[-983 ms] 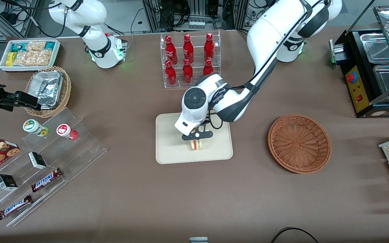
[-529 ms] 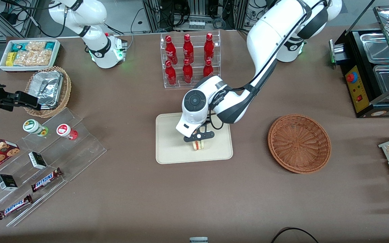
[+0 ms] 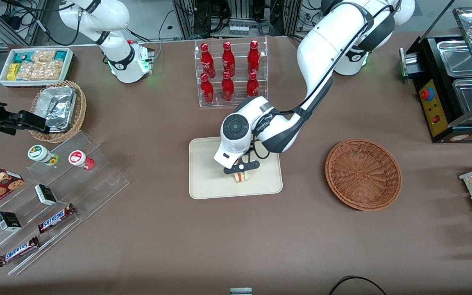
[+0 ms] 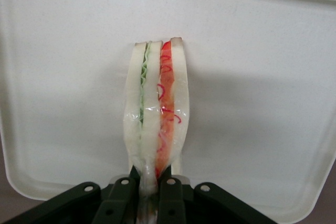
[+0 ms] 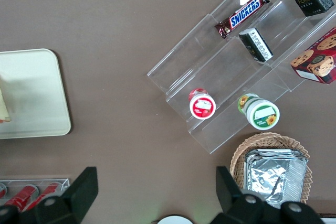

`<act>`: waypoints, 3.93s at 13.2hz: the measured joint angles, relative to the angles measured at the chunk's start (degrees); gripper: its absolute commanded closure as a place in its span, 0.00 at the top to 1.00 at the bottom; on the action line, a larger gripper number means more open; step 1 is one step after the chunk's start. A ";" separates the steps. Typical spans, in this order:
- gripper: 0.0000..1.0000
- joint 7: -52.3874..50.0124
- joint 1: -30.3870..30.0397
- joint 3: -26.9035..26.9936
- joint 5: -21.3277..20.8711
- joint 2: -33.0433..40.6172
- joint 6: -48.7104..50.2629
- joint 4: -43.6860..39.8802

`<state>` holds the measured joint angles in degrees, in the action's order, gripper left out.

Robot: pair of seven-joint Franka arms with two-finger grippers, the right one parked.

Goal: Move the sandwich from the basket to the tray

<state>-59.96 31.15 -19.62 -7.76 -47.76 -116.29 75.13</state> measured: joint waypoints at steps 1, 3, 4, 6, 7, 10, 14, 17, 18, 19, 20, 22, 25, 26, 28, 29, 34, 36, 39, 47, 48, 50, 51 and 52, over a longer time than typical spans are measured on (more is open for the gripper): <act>1.00 -0.02 0.01 0.00 -0.01 -0.18 -0.12 -0.10; 1.00 -0.04 0.00 0.03 -0.01 -0.27 -0.13 -0.41; 1.00 -0.06 0.00 0.04 -0.01 -0.27 -0.13 -0.57; 1.00 -0.07 0.00 0.09 -0.01 -0.27 -0.13 -0.93; 1.00 -0.07 -0.01 0.13 -0.01 -0.23 -0.13 -1.28; 1.00 -0.07 -0.14 0.21 -0.06 0.82 1.12 -3.18; 1.00 -0.05 -0.68 0.47 -0.10 3.45 4.97 -6.09; 1.00 0.72 -1.41 0.72 -1.75 6.24 8.15 -6.77; 1.00 0.75 -1.75 1.00 -2.01 7.25 9.65 -6.77; 1.00 0.89 -2.39 1.32 -2.09 8.22 10.66 -6.77; 1.00 1.05 -3.47 1.57 -2.11 9.12 11.18 -6.70; 1.00 4.18 -7.20 1.59 -2.11 11.36 11.85 -5.38; 1.00 11.21 -12.27 1.53 -1.85 15.63 12.31 -0.83; 1.00 13.09 -13.66 1.53 -1.79 16.77 12.32 0.48; 1.00 17.30 -16.00 1.54 -1.43 18.49 12.55 2.29; 1.00 19.45 -17.14 1.55 -1.38 19.16 12.73 2.90; 1.00 37.23 -25.75 1.61 0.80 22.38 17.33 3.69; 1.00 43.08 -29.33 1.61 1.99 24.14 19.72 3.77; 1.00 47.30 -32.18 1.63 2.71 26.12 22.77 4.04; 1.00 54.57 -33.48 7.48 3.81 34.04 24.43 12.24; 1.00 55.10 -33.39 8.67 3.98 35.44 24.45 13.62; 1.00 55.27 -32.67 10.58 4.23 38.25 24.60 16.14; 1.00 55.27 -32.04 11.44 4.34 39.68 25.11 17.17; 1.00 55.27 -31.58 11.99 4.40 41.10 26.16 17.97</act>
<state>-4.69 -0.43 -7.62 -3.36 -6.67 -90.13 93.09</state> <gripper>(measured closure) 0.000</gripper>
